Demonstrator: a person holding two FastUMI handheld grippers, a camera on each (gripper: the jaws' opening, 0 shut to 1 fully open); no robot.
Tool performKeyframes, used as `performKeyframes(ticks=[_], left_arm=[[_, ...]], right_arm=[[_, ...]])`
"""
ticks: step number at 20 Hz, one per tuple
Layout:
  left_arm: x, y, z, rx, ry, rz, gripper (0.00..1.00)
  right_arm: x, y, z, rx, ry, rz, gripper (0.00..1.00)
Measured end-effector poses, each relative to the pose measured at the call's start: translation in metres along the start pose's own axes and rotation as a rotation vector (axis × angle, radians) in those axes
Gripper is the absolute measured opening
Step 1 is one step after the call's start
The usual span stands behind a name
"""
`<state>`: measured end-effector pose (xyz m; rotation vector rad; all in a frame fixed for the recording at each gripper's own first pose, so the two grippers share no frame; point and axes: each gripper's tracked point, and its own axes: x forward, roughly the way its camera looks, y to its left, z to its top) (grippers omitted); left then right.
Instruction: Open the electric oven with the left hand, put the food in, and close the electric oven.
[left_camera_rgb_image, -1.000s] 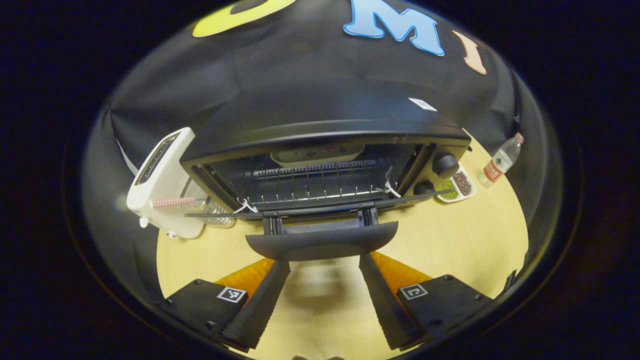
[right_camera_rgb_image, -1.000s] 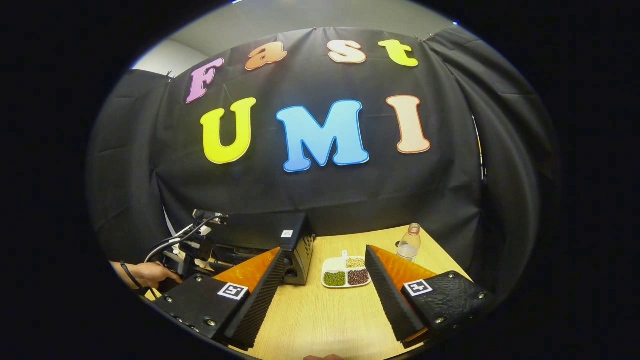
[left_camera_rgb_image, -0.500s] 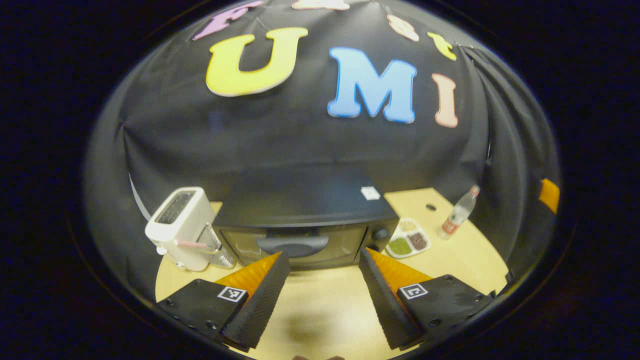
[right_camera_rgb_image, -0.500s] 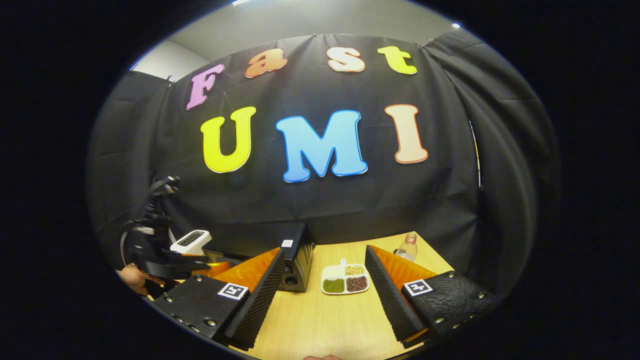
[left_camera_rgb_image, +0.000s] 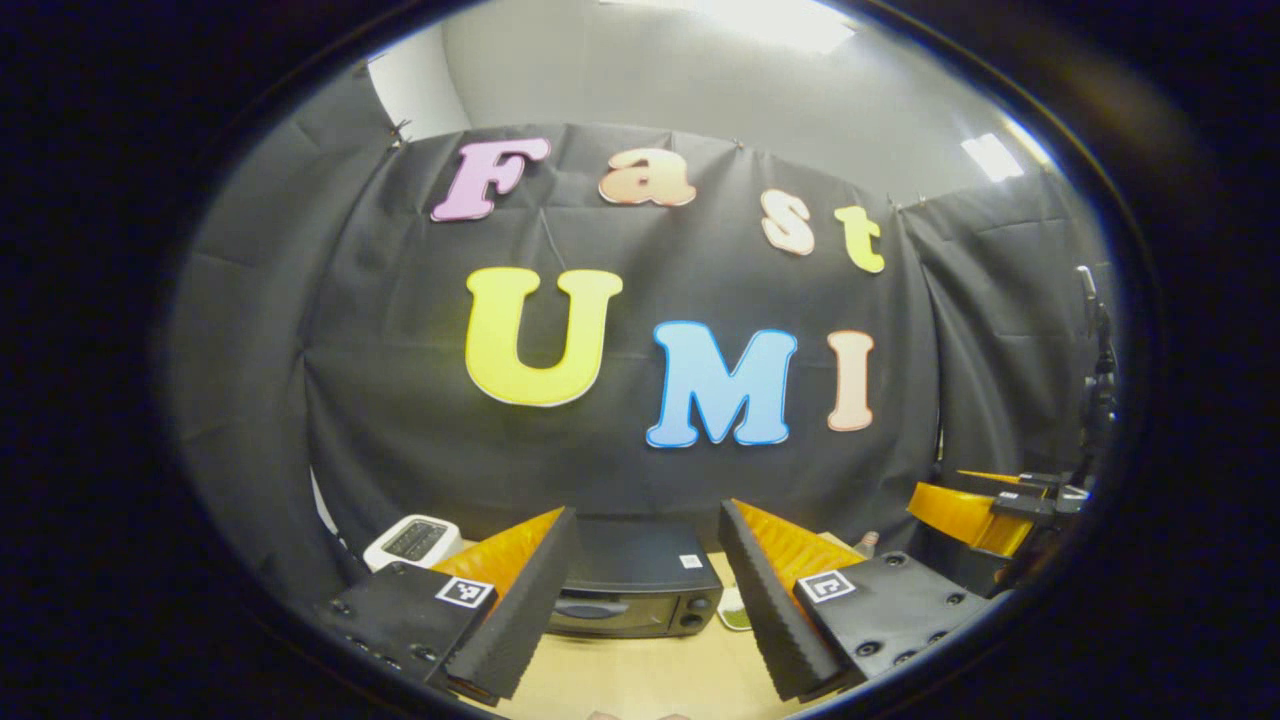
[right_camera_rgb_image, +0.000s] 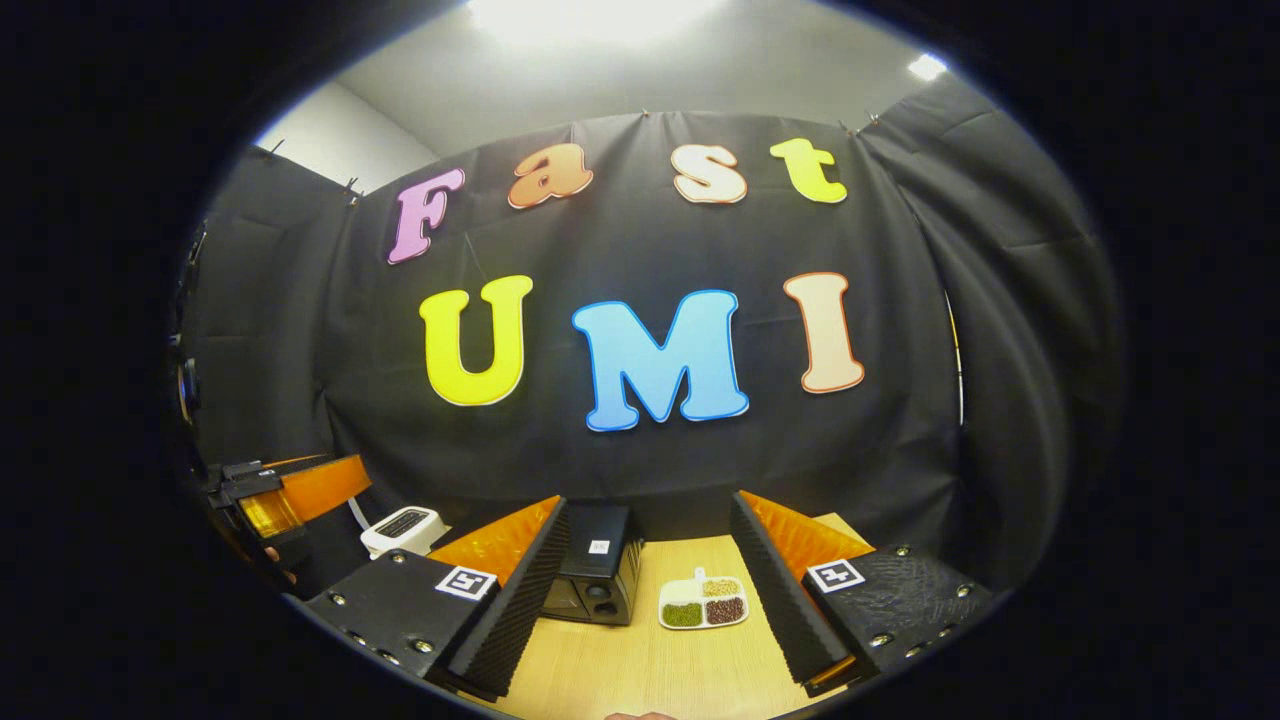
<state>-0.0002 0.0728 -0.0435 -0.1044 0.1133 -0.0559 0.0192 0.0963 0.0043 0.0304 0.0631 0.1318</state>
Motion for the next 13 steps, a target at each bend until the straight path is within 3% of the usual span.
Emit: performKeyframes(ticks=[4,6,7,13], left_arm=[[-0.017,0.011,0.007,-0.033,-0.003,-0.004,0.92],[-0.020,0.021,0.004,-0.039,0.003,-0.006,0.99],[-0.022,0.025,0.002,-0.037,0.008,-0.008,0.99],[-0.035,0.034,0.006,-0.017,0.007,-0.057,0.99]], right_arm=[[-0.007,0.010,0.006,-0.007,-0.010,-0.009,0.97],[-0.012,0.014,0.010,-0.011,-0.019,-0.019,0.97],[-0.014,0.016,0.009,-0.011,-0.021,-0.024,0.89],[-0.024,0.032,0.012,-0.015,-0.022,-0.040,0.90]])
